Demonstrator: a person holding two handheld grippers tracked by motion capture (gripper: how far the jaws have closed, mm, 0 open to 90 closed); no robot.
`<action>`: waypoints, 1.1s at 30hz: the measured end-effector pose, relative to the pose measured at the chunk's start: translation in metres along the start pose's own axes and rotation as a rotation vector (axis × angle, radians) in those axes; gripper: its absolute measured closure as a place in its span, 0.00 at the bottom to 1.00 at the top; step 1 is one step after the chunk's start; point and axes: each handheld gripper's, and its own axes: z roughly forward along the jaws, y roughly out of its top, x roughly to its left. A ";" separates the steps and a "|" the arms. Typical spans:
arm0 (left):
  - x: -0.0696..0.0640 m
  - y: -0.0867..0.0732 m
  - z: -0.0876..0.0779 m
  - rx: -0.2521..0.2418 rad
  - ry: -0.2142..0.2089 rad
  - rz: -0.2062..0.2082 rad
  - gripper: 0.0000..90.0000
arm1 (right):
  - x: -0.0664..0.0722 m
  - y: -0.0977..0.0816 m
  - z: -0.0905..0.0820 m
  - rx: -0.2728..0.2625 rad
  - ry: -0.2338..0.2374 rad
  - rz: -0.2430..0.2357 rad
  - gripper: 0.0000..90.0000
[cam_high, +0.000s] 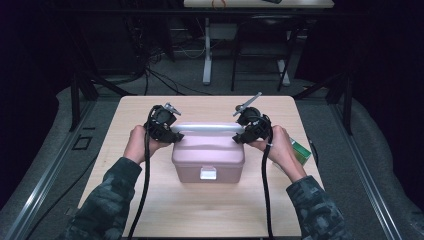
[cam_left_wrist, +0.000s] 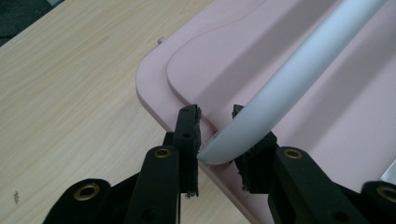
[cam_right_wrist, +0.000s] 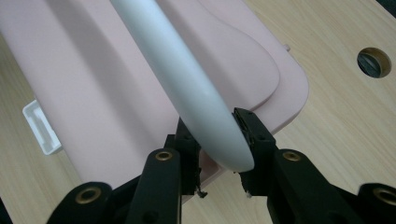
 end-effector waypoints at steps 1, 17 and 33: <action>0.000 -0.002 -0.001 -0.005 -0.002 0.000 0.80 | 0.002 0.000 0.000 -0.001 0.000 -0.003 0.81; -0.012 -0.022 -0.014 -0.025 -0.004 0.011 0.80 | 0.022 -0.005 -0.003 0.003 0.018 -0.028 0.80; -0.031 -0.030 -0.020 -0.020 -0.017 0.047 0.80 | 0.035 -0.021 -0.014 0.014 0.030 -0.024 0.80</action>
